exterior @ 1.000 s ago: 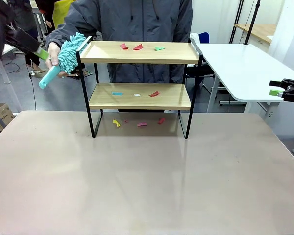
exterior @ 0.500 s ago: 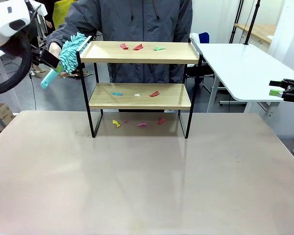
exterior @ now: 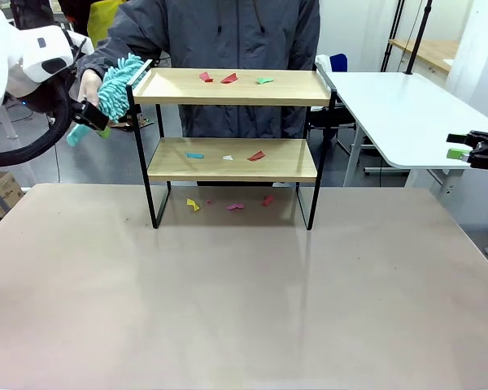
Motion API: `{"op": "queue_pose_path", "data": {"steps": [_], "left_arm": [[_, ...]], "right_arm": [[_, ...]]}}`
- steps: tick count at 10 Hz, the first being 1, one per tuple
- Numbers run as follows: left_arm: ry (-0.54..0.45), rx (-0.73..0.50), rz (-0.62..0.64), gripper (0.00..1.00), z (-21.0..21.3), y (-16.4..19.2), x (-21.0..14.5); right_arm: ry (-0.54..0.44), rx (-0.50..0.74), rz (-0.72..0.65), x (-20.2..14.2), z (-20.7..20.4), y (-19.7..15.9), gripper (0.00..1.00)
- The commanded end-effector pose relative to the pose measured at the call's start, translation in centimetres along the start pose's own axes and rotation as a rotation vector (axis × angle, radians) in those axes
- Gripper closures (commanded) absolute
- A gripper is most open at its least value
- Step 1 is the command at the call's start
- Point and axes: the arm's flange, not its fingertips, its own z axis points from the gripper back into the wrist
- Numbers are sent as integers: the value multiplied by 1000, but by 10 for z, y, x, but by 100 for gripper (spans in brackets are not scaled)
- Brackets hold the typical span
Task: Clean the shelf.
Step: Pick up the Duster handed by the human.
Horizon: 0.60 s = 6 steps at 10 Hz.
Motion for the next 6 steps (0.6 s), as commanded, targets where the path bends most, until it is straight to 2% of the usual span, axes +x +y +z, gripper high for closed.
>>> {"op": "queue_pose_path", "data": {"steps": [1, 2, 3, 4, 5, 6], "left_arm": [[13, 17, 33, 56, 2, 8, 8], [8, 22, 40, 56, 3, 11, 8], [13, 20, 42, 100, 3, 12, 8], [23, 26, 47, 61, 4, 13, 8], [23, 26, 54, 100, 6, 15, 9], [26, 28, 60, 100, 7, 16, 8]], "right_arm": [[7, -4, -11, 5, -2, 2, 0], [7, -4, -11, 5, -2, 2, 0], [7, -4, -11, 5, -2, 2, 0], [7, -4, -11, 5, -2, 2, 0], [7, -4, -11, 5, -2, 2, 0], [7, -4, -11, 5, -2, 2, 0]]}}
